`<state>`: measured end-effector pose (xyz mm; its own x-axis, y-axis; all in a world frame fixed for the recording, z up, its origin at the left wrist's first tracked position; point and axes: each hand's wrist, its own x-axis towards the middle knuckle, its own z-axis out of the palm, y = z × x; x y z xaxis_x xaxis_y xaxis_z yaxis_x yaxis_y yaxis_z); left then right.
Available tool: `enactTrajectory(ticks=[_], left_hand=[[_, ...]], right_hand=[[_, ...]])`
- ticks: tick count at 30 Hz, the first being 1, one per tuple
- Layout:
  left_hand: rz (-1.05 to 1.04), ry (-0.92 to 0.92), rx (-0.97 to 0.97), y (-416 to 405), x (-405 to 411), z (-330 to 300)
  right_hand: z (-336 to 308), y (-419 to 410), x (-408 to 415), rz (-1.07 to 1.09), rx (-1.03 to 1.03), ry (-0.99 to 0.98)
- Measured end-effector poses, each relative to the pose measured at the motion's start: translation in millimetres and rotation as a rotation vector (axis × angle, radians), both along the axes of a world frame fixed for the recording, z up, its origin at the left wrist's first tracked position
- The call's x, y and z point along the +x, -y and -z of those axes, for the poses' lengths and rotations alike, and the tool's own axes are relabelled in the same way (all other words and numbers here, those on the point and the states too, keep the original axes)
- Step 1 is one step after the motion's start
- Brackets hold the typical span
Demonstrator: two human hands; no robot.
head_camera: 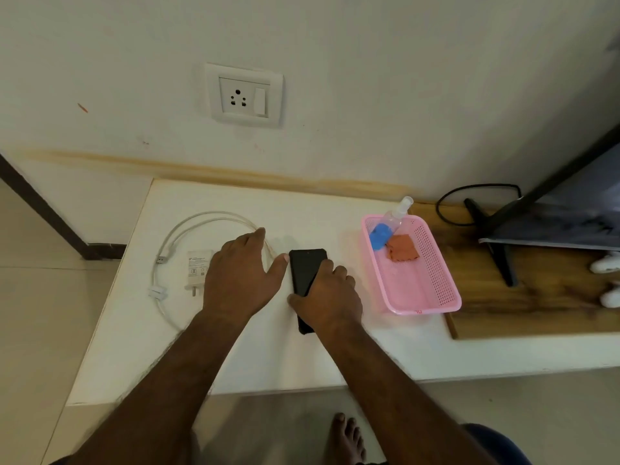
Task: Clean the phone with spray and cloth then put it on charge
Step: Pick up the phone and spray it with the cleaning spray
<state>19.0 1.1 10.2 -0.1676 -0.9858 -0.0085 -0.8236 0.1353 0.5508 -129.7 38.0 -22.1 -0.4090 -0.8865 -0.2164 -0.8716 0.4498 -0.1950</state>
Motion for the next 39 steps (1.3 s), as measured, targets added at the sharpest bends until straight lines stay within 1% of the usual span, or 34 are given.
enactTrajectory(ticks=[3, 5, 7, 9, 11, 14, 19, 22, 25, 28, 34, 36, 39], left_hand=[[-0.007, -0.003, 0.007, 0.5, 2.4, 0.8], [-0.008, 0.002, 0.007, 1.6, 3.4, 1.3], [-0.011, 0.004, 0.0, 2.8, 4.4, 2.1], [-0.008, 0.006, -0.004, 2.6, 3.5, 3.4], [-0.004, 0.012, -0.003, 1.8, 1.5, 3.8], [0.005, 0.004, -0.025, -0.3, -3.0, 4.8], [0.025, 0.019, -0.07, -3.9, -11.2, 8.8], [0.032, 0.021, -0.075, -5.1, -16.5, 10.7], [0.043, 0.031, -0.077, -4.2, -21.6, 14.7], [0.043, 0.034, -0.055, -3.7, -24.0, 15.7], [0.045, 0.028, -0.044, -6.4, -27.3, 14.9], [0.033, 0.0, -0.047, -5.0, -27.0, 12.7], [0.025, -0.064, -0.081, -5.5, -28.9, 7.9]], right_hand=[[-12.6, -2.0, -2.6, -0.019, 0.056, 0.032], [-28.4, -3.9, -16.2, 0.004, 0.0, 0.074], [-48.6, -8.7, -41.9, 0.057, -0.192, 0.083], [-68.8, -13.3, -74.9, 0.155, -0.406, 0.021], [-81.1, -10.6, -106.2, 0.281, -0.533, 0.047], [-75.2, 1.7, -138.5, 0.37, -0.513, 0.168], [-44.0, 25.2, -150.0, 0.322, -0.522, 0.295], [-29.3, 41.1, -152.7, 0.273, -0.511, 0.32], [-16.1, 51.4, -157.7, 0.265, -0.511, 0.347], [-7.5, 53.6, -158.2, 0.263, -0.529, 0.334], [-24.4, 51.0, -158.1, 0.279, -0.594, 0.324], [-43.6, 49.6, -154.5, 0.273, -0.69, 0.315], [-76.6, 47.5, -136.9, 0.204, -0.816, 0.329]])
